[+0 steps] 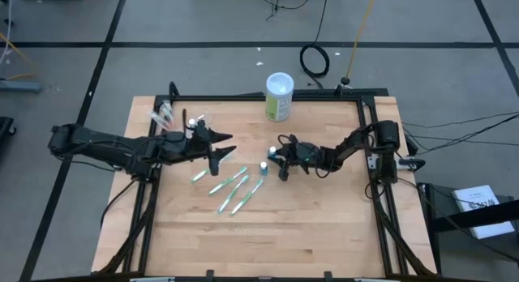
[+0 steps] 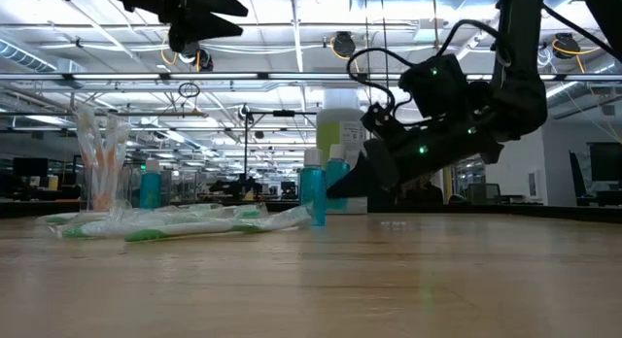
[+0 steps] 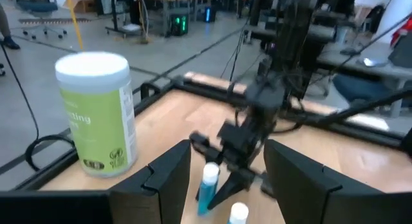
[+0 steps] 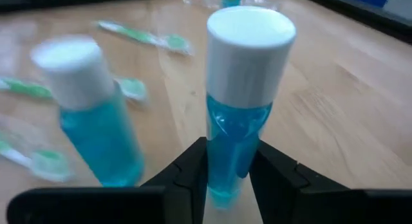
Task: Pick & Place toothbrushing station
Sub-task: Put the blue mouthwash into the middle section of the transparent organizer
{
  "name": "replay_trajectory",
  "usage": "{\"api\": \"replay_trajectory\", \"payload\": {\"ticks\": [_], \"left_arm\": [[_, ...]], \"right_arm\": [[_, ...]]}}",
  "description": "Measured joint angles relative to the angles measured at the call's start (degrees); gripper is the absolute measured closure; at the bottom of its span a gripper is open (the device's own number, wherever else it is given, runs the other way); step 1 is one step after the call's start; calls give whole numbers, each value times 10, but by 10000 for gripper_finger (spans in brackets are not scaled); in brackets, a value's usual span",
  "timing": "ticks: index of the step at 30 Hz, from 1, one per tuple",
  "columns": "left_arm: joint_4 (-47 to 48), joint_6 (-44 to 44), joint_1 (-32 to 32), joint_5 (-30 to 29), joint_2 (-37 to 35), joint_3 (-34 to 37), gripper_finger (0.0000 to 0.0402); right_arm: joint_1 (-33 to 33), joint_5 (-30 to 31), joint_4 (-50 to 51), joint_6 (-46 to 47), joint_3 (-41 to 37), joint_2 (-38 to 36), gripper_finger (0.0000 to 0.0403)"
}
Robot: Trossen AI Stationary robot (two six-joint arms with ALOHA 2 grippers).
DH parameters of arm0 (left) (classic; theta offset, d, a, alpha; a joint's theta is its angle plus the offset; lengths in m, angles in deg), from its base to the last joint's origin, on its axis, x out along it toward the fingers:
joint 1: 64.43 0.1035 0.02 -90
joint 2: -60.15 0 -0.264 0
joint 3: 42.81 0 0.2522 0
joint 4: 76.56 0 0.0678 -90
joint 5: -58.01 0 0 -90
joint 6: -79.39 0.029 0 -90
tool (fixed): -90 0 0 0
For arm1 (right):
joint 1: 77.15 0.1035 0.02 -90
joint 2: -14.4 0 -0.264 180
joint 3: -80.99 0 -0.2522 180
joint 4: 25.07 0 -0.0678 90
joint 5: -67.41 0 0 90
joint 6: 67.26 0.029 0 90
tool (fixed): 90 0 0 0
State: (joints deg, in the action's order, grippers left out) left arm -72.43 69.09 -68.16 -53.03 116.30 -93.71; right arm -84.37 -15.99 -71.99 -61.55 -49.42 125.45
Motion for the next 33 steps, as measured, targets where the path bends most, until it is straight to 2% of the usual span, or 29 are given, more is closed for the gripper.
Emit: {"api": "replay_trajectory", "payload": {"ticks": [7, 13, 22, 28, 33], "left_arm": [[-59, 36, 1, 0, 70, 1, 201], [-135, 55, 14, 9, 126, 1, 201], [-219, 52, 46, 157, 187, 1, 201], [-257, 50, 65, 171, 239, -9, 202], [-257, 48, 73, 214, 298, -49, 202]], "right_arm": [[13, -7, 38, -28, 0, -55, 311], [24, -7, 121, -52, 0, -130, 312], [39, -8, 222, -56, 0, -221, 312], [61, -9, 230, -56, 0, -236, 312], [77, -9, 228, -66, 0, -236, 312]]}}
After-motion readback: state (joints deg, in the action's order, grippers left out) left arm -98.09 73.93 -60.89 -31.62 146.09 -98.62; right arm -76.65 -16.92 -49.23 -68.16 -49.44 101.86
